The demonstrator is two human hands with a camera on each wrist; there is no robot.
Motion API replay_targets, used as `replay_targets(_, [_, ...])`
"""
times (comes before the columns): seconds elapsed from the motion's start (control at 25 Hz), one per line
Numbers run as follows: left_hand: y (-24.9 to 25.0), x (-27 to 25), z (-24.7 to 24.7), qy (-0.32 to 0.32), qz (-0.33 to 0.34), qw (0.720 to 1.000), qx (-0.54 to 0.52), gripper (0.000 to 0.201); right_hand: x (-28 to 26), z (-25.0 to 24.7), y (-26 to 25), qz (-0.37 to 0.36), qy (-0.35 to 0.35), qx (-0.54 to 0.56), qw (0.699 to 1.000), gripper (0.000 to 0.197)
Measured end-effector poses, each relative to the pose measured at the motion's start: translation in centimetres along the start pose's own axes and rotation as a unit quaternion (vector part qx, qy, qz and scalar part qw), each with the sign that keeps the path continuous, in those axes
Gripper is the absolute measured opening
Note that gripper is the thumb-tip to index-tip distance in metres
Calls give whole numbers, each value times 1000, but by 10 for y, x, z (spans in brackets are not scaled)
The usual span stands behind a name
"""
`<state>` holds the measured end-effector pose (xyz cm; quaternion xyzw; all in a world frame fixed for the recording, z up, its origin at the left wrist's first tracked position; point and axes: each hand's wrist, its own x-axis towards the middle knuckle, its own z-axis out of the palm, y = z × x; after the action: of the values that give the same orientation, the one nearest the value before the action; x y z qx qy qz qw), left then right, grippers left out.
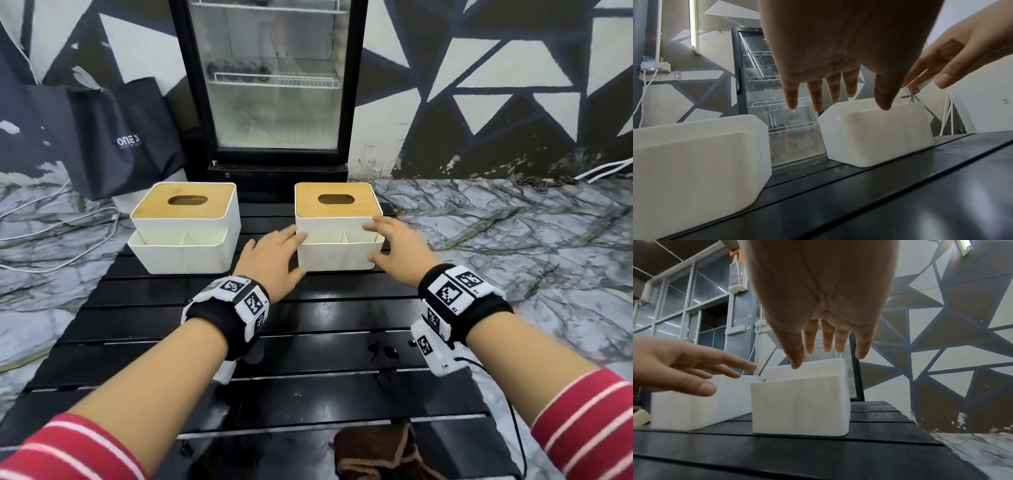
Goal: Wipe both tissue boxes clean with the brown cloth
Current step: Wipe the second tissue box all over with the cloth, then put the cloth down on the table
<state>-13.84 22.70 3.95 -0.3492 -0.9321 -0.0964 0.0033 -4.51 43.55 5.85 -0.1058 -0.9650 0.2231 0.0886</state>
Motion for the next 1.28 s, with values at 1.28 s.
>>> replay_targets(1.28, [49,-133,47,-247,1,968,38,73,-185,61,-33,13,-48,9,999,49])
